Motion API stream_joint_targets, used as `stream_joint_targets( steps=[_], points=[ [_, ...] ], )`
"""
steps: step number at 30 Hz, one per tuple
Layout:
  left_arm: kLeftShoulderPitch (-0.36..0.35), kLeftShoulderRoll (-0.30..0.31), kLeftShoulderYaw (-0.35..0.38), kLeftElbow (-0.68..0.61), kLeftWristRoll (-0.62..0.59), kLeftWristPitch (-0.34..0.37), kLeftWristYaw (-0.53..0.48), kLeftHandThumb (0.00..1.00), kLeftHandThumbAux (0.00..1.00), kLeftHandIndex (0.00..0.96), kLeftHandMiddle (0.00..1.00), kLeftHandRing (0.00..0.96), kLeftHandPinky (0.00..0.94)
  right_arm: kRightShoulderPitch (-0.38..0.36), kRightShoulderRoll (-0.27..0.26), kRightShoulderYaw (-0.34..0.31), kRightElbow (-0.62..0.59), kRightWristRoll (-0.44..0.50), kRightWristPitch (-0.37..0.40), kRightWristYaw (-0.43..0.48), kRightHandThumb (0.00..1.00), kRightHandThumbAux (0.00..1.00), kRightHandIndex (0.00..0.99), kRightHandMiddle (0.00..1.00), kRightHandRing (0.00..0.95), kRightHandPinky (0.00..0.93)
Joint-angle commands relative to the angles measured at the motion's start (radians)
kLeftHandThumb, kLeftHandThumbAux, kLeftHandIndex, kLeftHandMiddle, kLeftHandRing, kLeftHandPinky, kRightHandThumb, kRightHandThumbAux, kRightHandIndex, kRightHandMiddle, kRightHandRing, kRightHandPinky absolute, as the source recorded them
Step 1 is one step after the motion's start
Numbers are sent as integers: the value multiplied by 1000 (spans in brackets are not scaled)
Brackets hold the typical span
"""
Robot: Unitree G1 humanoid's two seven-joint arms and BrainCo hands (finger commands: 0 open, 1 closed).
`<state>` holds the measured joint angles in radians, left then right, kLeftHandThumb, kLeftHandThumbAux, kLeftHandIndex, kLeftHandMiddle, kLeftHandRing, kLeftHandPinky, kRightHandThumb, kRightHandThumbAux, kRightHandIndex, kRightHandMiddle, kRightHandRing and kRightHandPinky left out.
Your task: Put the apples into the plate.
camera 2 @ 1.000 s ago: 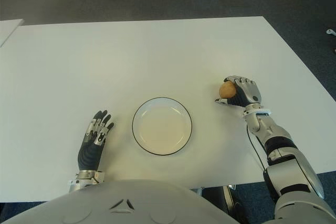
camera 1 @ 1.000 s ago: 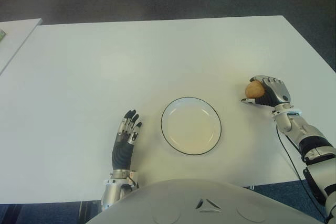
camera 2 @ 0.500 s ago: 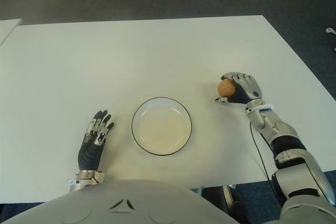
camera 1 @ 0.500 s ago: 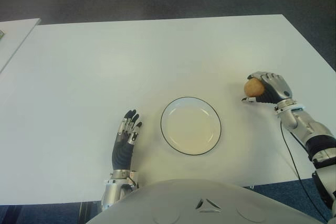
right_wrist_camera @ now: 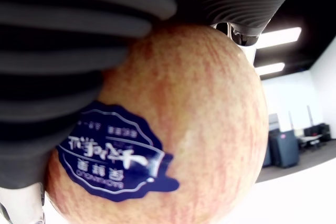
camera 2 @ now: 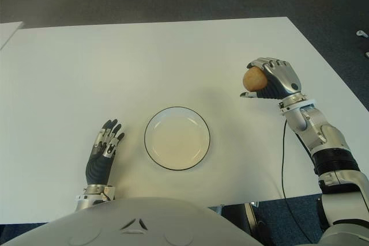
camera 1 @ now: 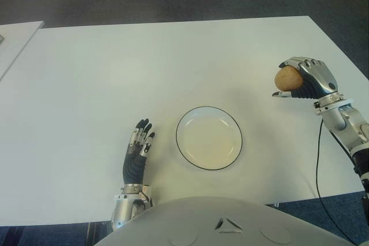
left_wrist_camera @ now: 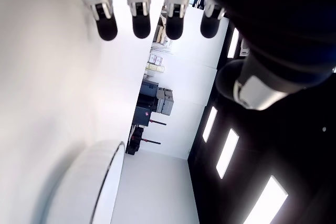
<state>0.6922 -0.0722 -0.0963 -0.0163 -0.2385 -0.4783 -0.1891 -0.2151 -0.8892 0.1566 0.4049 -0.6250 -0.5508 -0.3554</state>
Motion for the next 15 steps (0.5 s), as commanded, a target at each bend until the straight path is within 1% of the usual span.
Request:
stream_joint_targets(
  steps=[1,9,15],
  points=[
    [10,-14,2,52,-18,48,0,269,517,45,0,0,0,32,6,-30,-61,4,18,44,737,709,441,879,871,852],
    [5,-11,2,67,-13,30,4,273,507,53,0,0,0,53,18,-65,-113,11,34,98,740,709,441,878,869,851],
    [3,-11,6,63,-9,29,11,276,509,63,0,0,0,57,32,-71,-123,1,28,114,740,709,441,877,868,850]
  ],
)
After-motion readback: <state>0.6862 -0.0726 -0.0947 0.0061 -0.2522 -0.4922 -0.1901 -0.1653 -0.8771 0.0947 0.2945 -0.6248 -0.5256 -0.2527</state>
